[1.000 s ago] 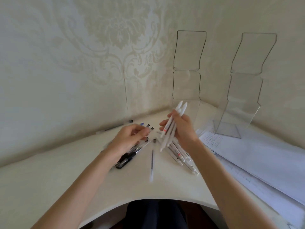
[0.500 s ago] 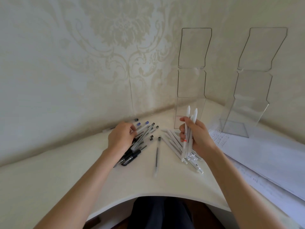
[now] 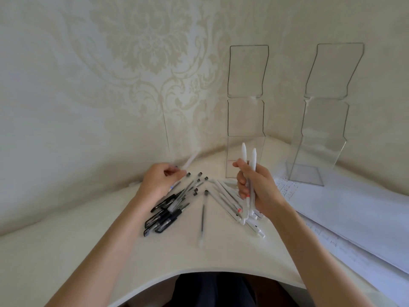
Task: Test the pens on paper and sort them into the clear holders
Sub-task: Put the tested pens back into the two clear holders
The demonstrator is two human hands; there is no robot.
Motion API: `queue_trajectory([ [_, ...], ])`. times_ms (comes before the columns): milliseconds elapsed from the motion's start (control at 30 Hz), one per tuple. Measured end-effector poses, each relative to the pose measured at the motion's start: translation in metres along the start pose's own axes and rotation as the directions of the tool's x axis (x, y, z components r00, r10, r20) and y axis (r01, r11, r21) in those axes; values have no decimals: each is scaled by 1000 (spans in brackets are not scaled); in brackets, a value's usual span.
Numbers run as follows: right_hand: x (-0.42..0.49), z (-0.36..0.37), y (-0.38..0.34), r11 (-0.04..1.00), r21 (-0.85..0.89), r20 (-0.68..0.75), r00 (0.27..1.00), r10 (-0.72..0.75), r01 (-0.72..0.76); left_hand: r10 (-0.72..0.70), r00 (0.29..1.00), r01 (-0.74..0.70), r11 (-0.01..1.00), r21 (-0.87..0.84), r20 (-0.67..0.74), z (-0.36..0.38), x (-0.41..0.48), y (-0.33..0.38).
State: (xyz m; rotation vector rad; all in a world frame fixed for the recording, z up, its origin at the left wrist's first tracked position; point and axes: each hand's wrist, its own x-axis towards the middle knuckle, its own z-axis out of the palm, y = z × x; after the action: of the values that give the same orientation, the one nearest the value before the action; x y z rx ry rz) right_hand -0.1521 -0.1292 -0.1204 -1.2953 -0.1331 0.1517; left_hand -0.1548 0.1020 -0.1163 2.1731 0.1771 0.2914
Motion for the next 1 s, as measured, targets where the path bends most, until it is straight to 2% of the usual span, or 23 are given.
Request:
queue_trajectory([
  [33, -1, 2, -4, 998, -55, 9, 1000, -28, 28, 58, 996, -54, 997, -62, 70, 1, -7, 14],
  [100, -1, 5, -11, 992, -92, 31, 995, -90, 92, 170, 961, -162, 985, -56, 220, 8, -20, 37],
  [233, -5, 5, -23, 978, -94, -2, 982, -187, 186, 280, 888, -257, 960, -112, 363, 35, -29, 58],
  [300, -5, 2, -32, 965, -104, -93, 964, -249, 239, 311, 890, -270, 949, -164, 334, 44, -28, 61],
  [367, 3, -4, -52, 946, -82, -221, 920, -325, 314, 320, 922, -269, 934, -235, 218, 45, -21, 62],
  [433, 18, -7, -81, 911, 10, -293, 872, -392, 413, 287, 949, -251, 938, -239, 130, 37, -12, 63],
  [533, 52, -4, -118, 811, 164, -304, 811, -500, 561, 264, 958, -237, 949, -210, 113, 22, 2, 58],
  [600, 74, 2, -124, 801, 63, -261, 784, -563, 596, 234, 964, -205, 956, -211, 122, 17, 8, 49],
  [733, 103, 6, -103, 821, -308, -223, 803, -553, 480, 167, 984, -169, 985, 20, 60, 16, 15, 14],
  [833, 108, 0, -85, 835, -382, -241, 829, -504, 397, 101, 994, -109, 979, 172, 51, 13, 16, -16],
  [933, 102, -2, -79, 842, -378, -202, 853, -481, 385, 29, 979, -85, 958, 275, 201, 12, 15, -35],
  [1000, 94, 0, -82, 835, -335, -190, 837, -513, 436, 40, 967, -122, 939, 321, 250, 13, 13, -37],
])
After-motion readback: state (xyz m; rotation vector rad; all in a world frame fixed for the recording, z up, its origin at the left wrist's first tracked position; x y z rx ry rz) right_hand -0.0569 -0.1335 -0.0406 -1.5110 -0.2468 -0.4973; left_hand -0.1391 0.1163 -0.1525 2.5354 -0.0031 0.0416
